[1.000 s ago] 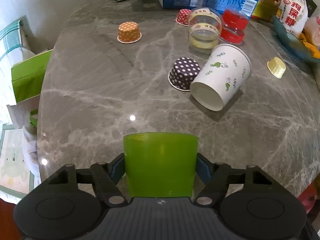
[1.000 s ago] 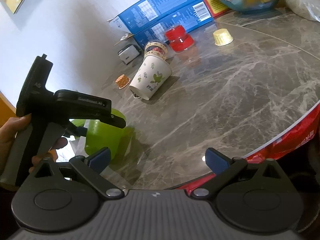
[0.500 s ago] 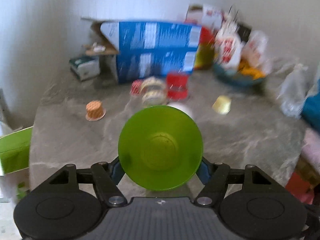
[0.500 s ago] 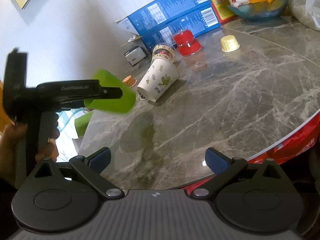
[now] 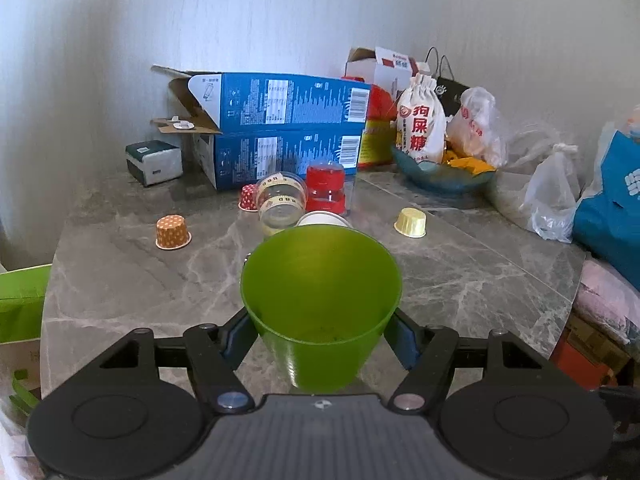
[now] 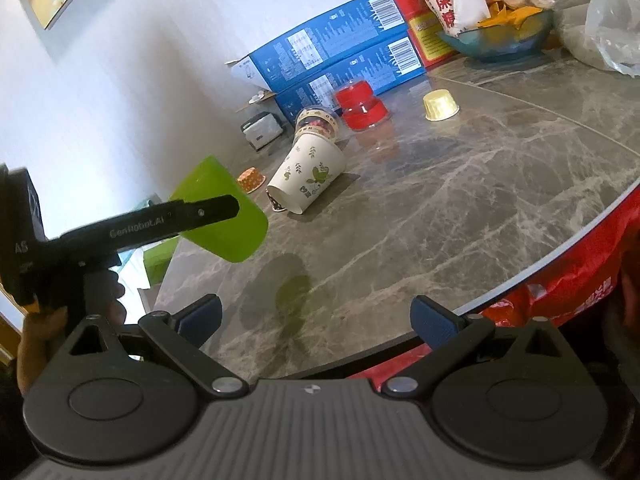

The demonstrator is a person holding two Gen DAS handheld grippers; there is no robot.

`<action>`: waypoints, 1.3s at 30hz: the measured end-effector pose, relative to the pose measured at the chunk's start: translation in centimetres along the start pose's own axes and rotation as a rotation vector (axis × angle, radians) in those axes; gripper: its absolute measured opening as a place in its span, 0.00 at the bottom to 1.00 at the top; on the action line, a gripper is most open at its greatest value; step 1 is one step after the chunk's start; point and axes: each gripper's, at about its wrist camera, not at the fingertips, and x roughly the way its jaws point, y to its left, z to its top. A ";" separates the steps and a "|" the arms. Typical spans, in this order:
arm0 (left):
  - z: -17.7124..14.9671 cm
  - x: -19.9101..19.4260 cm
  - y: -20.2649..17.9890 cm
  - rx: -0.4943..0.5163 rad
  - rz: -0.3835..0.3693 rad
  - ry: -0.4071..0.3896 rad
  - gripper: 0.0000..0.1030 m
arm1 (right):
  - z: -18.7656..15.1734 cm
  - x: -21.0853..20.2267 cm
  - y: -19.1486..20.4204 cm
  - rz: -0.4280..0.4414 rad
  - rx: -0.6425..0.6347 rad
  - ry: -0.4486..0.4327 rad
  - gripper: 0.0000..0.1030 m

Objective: Flip cup upright
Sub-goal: 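Rotate the held green cup with the left tool until its rim faces up, then lower the green cup base-down onto the table and open the left tool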

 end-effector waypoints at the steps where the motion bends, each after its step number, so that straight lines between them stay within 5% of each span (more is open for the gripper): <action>1: -0.3 -0.1 -0.1 0.007 0.001 -0.004 0.70 | -0.1 -0.1 0.1 -0.003 -0.004 -0.004 0.99; 11: -1.7 -0.2 0.5 0.026 0.043 0.050 0.70 | -1.6 -0.3 1.3 -0.014 -0.069 -0.072 0.99; 35: -2.4 1.2 1.2 0.045 0.059 0.046 0.71 | -1.4 0.8 2.1 -0.009 -0.097 -0.065 0.99; 39: -2.4 1.1 1.3 0.045 0.037 0.050 0.78 | -1.4 0.8 2.2 -0.006 -0.099 -0.066 0.99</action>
